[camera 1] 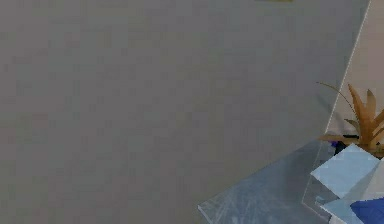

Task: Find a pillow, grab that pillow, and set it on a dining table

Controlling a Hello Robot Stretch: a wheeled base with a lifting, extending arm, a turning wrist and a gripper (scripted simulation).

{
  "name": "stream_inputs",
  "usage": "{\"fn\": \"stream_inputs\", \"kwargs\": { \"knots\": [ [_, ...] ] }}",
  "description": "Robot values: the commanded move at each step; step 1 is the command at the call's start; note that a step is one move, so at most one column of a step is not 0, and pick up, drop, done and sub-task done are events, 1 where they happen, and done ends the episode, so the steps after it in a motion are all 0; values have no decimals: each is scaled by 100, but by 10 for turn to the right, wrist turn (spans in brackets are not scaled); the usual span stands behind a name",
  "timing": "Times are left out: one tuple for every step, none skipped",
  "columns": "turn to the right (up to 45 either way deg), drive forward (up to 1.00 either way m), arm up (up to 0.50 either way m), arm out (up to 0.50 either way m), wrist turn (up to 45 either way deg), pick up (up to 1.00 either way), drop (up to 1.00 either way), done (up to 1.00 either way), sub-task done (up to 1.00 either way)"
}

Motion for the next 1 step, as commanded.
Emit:
{"fn": "stream_inputs", "kwargs": {
  "knots": [
    [0, 0, 0, 0, 0, 0, 100, 0, 0]
  ]
}}
